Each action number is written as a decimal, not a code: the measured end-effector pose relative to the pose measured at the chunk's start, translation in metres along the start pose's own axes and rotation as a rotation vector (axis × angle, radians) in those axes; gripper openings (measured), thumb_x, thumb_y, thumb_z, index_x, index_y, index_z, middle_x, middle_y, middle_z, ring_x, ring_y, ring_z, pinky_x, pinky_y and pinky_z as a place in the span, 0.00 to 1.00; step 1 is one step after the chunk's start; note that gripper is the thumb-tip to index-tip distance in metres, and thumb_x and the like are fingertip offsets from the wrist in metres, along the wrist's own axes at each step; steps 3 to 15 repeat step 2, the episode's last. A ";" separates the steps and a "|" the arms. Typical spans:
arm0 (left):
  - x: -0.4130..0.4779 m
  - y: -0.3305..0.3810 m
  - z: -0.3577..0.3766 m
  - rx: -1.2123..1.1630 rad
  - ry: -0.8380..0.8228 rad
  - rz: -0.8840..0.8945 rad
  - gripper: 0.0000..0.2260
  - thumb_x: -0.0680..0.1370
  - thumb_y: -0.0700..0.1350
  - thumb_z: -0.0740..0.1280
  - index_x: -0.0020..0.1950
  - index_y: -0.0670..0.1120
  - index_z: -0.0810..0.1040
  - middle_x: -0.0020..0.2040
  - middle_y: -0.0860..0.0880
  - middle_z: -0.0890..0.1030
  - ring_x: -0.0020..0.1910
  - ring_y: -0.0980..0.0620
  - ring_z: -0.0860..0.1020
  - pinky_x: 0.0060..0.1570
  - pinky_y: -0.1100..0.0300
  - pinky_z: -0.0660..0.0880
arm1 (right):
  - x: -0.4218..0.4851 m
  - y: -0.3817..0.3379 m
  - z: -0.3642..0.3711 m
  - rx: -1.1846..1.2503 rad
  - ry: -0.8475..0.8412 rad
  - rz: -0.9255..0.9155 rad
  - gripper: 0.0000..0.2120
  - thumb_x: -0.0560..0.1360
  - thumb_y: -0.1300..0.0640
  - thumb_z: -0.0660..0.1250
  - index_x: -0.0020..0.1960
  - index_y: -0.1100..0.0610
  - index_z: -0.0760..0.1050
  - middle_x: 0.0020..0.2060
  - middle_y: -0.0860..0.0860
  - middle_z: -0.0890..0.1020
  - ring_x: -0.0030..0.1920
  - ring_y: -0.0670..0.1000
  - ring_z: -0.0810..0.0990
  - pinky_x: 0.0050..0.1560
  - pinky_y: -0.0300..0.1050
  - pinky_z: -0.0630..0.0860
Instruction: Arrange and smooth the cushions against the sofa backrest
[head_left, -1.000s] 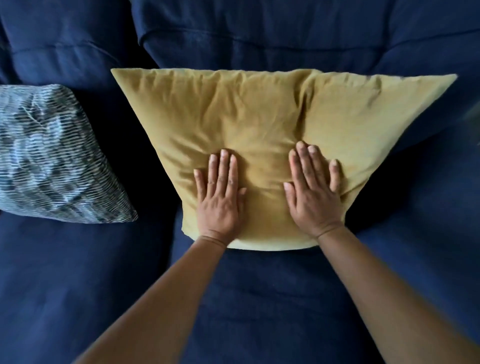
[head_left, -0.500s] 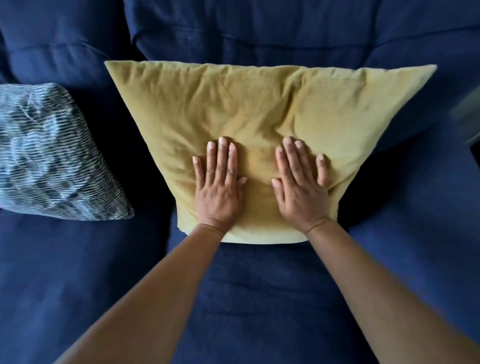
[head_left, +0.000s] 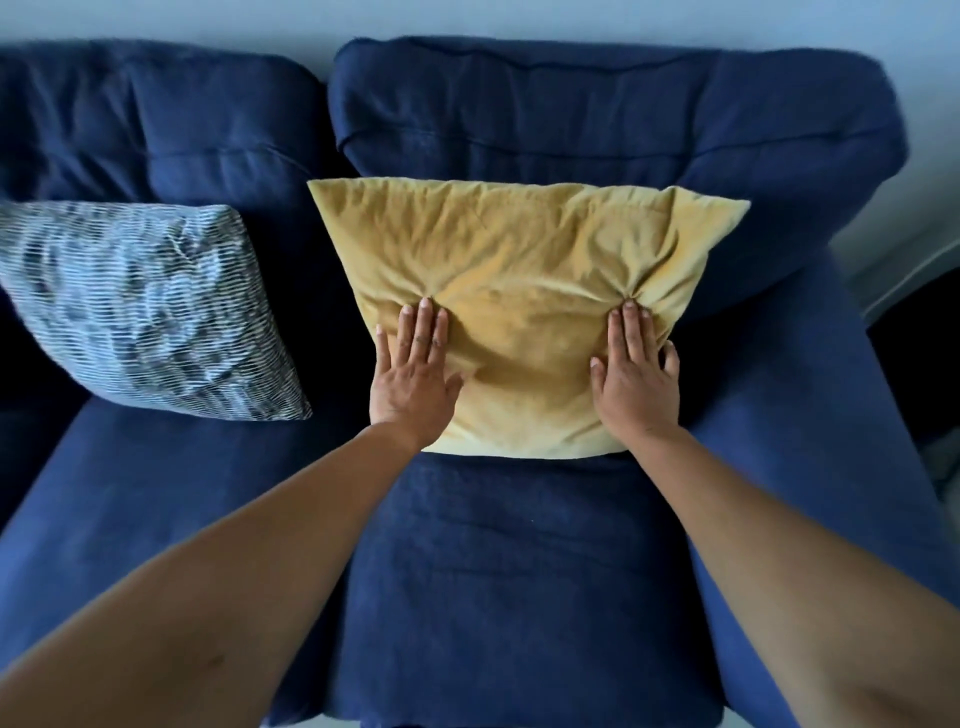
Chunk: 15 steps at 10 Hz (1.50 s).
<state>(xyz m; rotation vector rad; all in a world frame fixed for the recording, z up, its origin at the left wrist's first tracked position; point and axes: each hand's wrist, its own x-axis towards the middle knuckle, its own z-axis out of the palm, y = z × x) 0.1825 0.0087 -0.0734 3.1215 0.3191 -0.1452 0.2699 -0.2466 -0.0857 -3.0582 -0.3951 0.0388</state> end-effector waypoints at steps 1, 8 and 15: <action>-0.018 0.001 -0.030 -0.033 -0.091 -0.008 0.32 0.84 0.59 0.49 0.82 0.46 0.40 0.82 0.46 0.39 0.81 0.46 0.37 0.78 0.42 0.39 | -0.007 -0.012 -0.038 0.011 -0.144 0.081 0.31 0.83 0.47 0.51 0.81 0.57 0.48 0.81 0.53 0.46 0.80 0.54 0.46 0.75 0.58 0.53; -0.032 -0.004 -0.054 -0.085 -0.112 -0.002 0.30 0.85 0.58 0.49 0.83 0.47 0.46 0.83 0.47 0.44 0.82 0.46 0.41 0.78 0.42 0.39 | -0.019 -0.023 -0.070 0.060 -0.119 0.081 0.28 0.83 0.47 0.52 0.80 0.54 0.50 0.80 0.54 0.52 0.79 0.55 0.51 0.74 0.59 0.56; -0.032 -0.004 -0.054 -0.085 -0.112 -0.002 0.30 0.85 0.58 0.49 0.83 0.47 0.46 0.83 0.47 0.44 0.82 0.46 0.41 0.78 0.42 0.39 | -0.019 -0.023 -0.070 0.060 -0.119 0.081 0.28 0.83 0.47 0.52 0.80 0.54 0.50 0.80 0.54 0.52 0.79 0.55 0.51 0.74 0.59 0.56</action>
